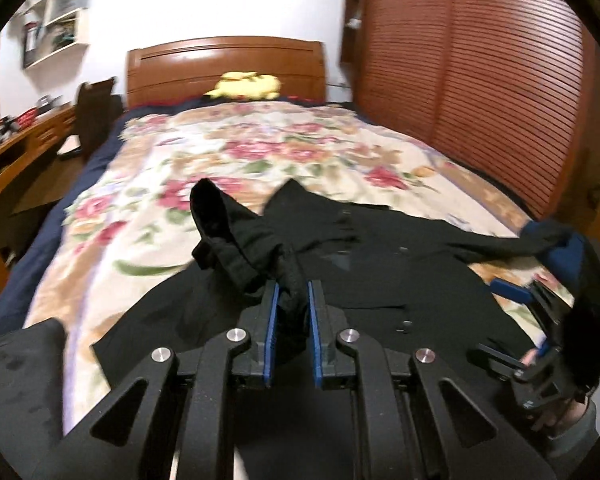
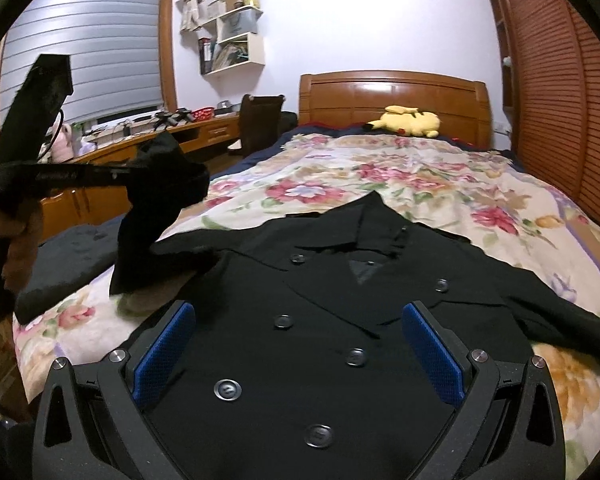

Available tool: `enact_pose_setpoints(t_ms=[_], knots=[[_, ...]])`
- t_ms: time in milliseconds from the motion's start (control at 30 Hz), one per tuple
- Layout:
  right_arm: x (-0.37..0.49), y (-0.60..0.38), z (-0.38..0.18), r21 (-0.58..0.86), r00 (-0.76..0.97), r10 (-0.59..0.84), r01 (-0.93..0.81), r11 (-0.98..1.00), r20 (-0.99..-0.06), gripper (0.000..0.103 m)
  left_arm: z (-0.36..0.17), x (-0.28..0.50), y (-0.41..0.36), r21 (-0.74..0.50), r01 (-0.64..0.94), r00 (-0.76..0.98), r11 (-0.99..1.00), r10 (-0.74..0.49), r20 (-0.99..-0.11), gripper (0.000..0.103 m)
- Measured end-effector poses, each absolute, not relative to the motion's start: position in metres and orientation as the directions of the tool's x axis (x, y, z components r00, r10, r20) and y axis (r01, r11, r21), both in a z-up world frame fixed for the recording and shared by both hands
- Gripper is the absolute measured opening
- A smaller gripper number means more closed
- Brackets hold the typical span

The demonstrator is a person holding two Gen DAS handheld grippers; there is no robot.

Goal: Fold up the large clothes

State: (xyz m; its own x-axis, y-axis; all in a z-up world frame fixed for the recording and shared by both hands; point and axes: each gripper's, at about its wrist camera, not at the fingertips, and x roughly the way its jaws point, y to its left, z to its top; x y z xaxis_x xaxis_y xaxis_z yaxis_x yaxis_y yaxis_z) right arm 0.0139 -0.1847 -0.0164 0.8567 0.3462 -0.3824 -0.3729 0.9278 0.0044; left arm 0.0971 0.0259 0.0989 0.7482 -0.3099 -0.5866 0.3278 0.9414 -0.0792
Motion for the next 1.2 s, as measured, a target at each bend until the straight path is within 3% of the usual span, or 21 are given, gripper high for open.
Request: enact_pose_setpoints(t_ms=[167,267,433,667,733,867,1000,1067,1133,1200], knots=[[0.014,-0.191,-0.012,0.027,0.866,0.325,-0.341,0.940,-0.379,0.103,0.106,0.086,-0.005,-0.067,0.402,0.731,0.913,-0.364,-0.577,0.014],[0.006,-0.193,-0.011,0.045,0.871,0.322,-0.330,0.943,-0.372,0.103,0.105,0.077,-0.015,-0.013,0.388,0.752,0.922,-0.325,-0.573,0.015],[-0.003,-0.185,-0.013,0.046,0.872,0.322,-0.329,0.943,-0.369,0.103,0.085,0.066,-0.009,0.003,0.351,0.772,0.936,-0.288,-0.566,0.026],[-0.014,-0.181,-0.012,0.037,0.873,0.322,-0.332,0.943,-0.368,0.103,0.063,0.045,0.009,-0.002,0.277,0.823,0.961,-0.238,-0.515,0.030],[-0.009,-0.184,-0.010,0.038,0.869,0.328,-0.339,0.940,-0.369,0.103,0.057,0.039,0.019,-0.037,0.260,0.829,0.965,-0.243,-0.504,0.038],[0.008,-0.180,-0.012,0.046,0.842,0.367,-0.381,0.923,-0.396,0.099,0.045,0.036,0.038,-0.085,0.215,0.840,0.973,-0.228,-0.492,0.042],[0.030,-0.172,-0.028,0.073,0.786,0.412,-0.429,0.900,-0.461,0.096,0.030,0.039,0.050,-0.049,0.184,0.836,0.982,-0.182,-0.518,0.044],[0.039,-0.167,-0.038,0.074,0.751,0.423,-0.451,0.889,-0.506,0.095,0.020,0.043,0.056,-0.045,0.183,0.825,0.982,-0.179,-0.536,0.047],[0.046,-0.161,-0.048,0.070,0.718,0.429,-0.472,0.879,-0.547,0.095,0.014,0.044,0.058,-0.034,0.183,0.820,0.983,-0.171,-0.547,0.066],[0.051,-0.158,-0.057,0.067,0.690,0.435,-0.491,0.868,-0.579,0.095,0.011,0.045,0.060,-0.026,0.184,0.819,0.983,-0.168,-0.548,0.071]])
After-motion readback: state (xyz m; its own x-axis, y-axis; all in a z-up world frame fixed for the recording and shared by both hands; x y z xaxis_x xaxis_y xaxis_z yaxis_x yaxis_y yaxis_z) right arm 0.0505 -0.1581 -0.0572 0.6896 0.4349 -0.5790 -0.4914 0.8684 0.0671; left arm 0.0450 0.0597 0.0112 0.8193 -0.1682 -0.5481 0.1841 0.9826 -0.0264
